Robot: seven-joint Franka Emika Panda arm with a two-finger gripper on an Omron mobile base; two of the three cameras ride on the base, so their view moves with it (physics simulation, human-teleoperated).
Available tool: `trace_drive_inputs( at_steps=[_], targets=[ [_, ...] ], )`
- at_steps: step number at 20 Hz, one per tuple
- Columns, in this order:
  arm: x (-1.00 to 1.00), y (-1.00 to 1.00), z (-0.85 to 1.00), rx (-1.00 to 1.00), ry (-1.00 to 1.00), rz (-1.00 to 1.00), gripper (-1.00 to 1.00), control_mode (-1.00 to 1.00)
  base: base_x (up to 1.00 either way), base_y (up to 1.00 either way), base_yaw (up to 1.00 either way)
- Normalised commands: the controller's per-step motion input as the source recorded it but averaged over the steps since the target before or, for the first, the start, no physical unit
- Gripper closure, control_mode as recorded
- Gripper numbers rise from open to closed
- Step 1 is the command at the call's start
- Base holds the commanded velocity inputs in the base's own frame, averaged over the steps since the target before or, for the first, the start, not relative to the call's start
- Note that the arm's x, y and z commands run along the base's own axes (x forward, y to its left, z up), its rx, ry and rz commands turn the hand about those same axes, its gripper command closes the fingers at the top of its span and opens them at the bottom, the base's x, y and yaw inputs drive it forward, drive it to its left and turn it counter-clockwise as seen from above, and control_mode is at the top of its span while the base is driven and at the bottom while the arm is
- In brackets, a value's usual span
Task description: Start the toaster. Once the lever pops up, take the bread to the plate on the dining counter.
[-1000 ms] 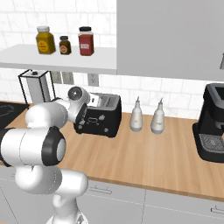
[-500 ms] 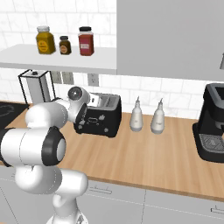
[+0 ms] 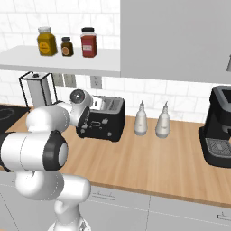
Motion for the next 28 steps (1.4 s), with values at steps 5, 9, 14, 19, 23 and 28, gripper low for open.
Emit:
trace_drive_inputs(
  at_steps=[5,9,14,19,23,28],
  targets=[
    [0.00,0.00,0.00,0.00,0.00,0.00,-1.00,-1.00,0.00,0.00,0.00],
    [0.00,0.00,0.00,0.00,0.00,0.00,-1.00,-1.00,0.00,0.00,0.00],
    [0.00,0.00,0.00,0.00,0.00,0.00,-1.00,-1.00,0.00,0.00,0.00],
    [0.00,0.00,0.00,0.00,0.00,0.00,-1.00,-1.00,0.00,0.00,0.00],
    [0.00,0.00,0.00,0.00,0.00,0.00,-1.00,-1.00,0.00,0.00,0.00],
    [0.00,0.00,0.00,0.00,0.00,0.00,-1.00,-1.00,0.00,0.00,0.00]
  ],
)
